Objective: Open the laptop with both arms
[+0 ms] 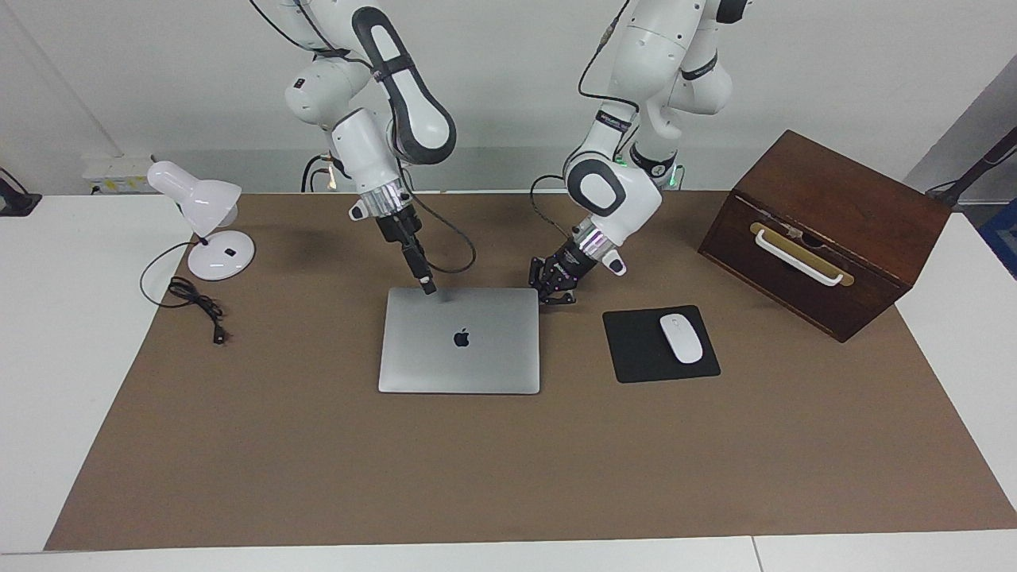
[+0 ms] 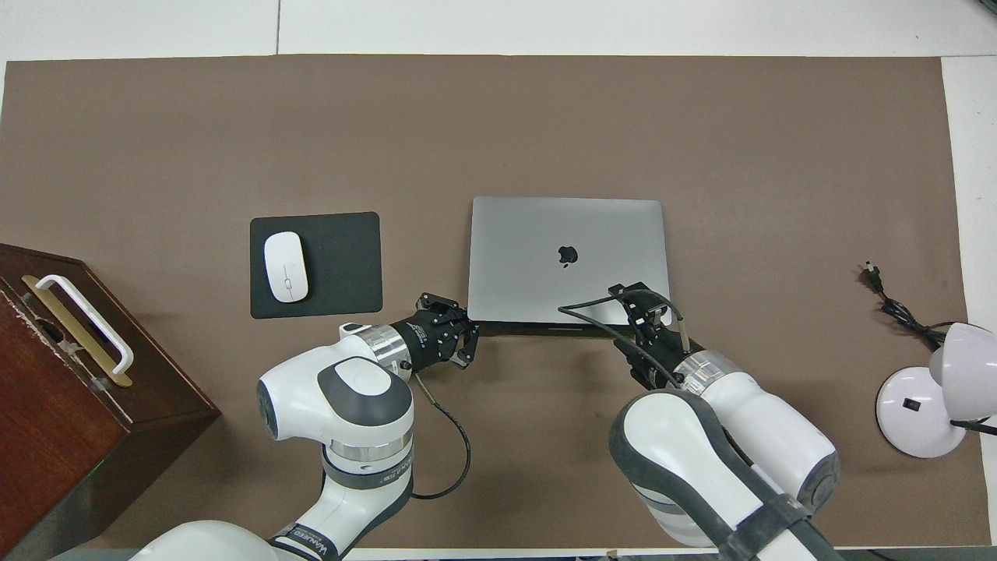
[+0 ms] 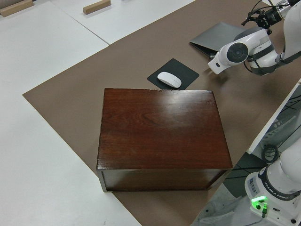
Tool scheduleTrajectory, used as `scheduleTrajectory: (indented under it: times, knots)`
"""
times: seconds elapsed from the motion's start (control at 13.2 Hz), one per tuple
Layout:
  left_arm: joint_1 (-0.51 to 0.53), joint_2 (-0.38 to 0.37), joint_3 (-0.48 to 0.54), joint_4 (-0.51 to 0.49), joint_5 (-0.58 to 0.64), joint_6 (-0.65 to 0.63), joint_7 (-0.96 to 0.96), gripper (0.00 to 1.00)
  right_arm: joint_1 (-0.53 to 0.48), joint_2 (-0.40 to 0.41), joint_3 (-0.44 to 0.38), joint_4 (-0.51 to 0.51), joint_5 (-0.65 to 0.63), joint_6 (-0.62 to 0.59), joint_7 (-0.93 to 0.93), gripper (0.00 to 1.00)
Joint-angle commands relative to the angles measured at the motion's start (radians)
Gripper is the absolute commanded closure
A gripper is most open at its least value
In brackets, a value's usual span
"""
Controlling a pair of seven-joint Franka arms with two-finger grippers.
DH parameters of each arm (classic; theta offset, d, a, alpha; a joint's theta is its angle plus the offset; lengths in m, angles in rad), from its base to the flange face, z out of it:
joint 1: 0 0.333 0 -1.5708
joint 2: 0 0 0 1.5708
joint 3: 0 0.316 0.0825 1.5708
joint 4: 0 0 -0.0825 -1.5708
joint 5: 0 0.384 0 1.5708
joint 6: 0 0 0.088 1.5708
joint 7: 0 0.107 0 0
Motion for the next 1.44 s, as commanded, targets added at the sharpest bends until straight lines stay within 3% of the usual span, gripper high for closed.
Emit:
scheduleTrajectory:
  times: [0.0,1.36]
  knots:
    - [0.012,0.045,0.008,0.012,-0.023,0.013,0.042,1.00,-0.012,0.025,0.007,0.025,0.032,-0.024,-0.015,0.00]
    - [0.012,0.047,0.008,0.012,-0.023,0.013,0.043,1.00,-0.027,0.091,-0.039,0.118,0.030,-0.046,-0.072,0.00]
